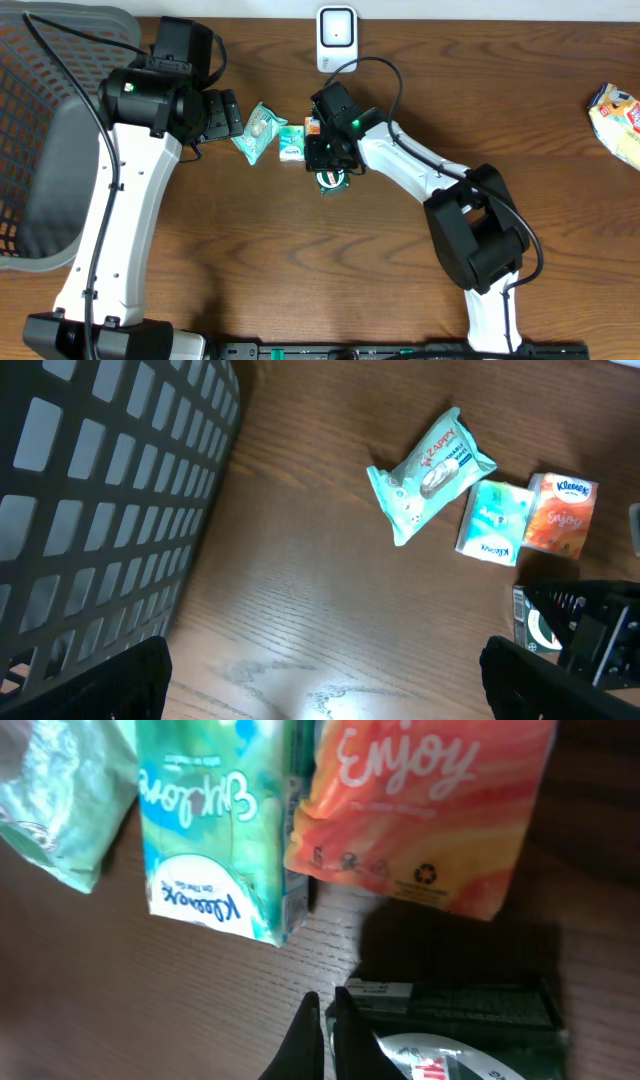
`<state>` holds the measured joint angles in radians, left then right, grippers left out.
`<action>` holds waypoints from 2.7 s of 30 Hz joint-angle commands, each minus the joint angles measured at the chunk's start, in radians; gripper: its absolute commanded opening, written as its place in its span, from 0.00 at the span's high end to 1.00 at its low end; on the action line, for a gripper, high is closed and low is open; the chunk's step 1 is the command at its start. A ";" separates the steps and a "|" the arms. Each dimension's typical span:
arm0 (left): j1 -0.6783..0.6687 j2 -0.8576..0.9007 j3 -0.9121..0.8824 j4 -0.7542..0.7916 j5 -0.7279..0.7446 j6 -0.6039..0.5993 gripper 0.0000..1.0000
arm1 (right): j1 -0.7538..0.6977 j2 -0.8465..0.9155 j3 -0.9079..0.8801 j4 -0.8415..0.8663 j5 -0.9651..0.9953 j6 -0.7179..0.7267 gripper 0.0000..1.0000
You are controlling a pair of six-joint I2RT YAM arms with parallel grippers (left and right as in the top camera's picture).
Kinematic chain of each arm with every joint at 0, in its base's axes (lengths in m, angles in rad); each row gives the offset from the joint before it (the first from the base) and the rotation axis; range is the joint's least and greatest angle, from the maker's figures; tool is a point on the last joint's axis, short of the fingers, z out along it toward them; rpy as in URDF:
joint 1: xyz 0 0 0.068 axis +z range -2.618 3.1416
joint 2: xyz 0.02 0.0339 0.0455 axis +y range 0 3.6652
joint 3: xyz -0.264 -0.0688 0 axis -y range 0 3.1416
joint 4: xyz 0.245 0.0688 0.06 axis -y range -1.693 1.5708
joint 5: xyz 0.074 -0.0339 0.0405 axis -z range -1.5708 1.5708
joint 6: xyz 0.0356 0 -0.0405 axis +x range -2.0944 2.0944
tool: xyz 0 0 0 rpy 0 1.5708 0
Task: Scan the item barcode
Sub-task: 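Close the right gripper on the Zam-Buk tin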
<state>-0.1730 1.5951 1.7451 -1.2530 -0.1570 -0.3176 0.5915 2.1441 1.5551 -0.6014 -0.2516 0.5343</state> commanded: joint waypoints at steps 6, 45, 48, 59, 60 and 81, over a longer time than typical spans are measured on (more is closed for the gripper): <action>0.002 -0.002 -0.003 -0.003 -0.012 -0.009 0.02 | 0.041 0.016 -0.015 -0.061 0.131 0.011 0.99; 0.002 -0.002 -0.003 -0.003 -0.012 -0.009 0.02 | 0.018 -0.023 0.002 0.059 0.234 -0.006 0.99; 0.002 -0.002 -0.003 -0.003 -0.012 -0.009 0.02 | 0.020 -0.001 0.002 0.060 0.228 -0.003 0.99; 0.002 -0.002 -0.003 -0.003 -0.012 -0.009 0.02 | 0.065 0.002 0.001 0.014 0.167 -0.004 0.99; 0.002 -0.002 -0.003 -0.003 -0.012 -0.009 0.02 | 0.070 0.002 0.001 0.006 0.177 -0.004 0.99; 0.002 -0.002 -0.003 -0.003 -0.012 -0.009 0.02 | 0.095 0.024 -0.013 -0.278 0.311 -0.004 0.99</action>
<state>-0.1730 1.5951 1.7451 -1.2530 -0.1570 -0.3176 0.6830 2.1311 1.5803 -0.8005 0.0139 0.5190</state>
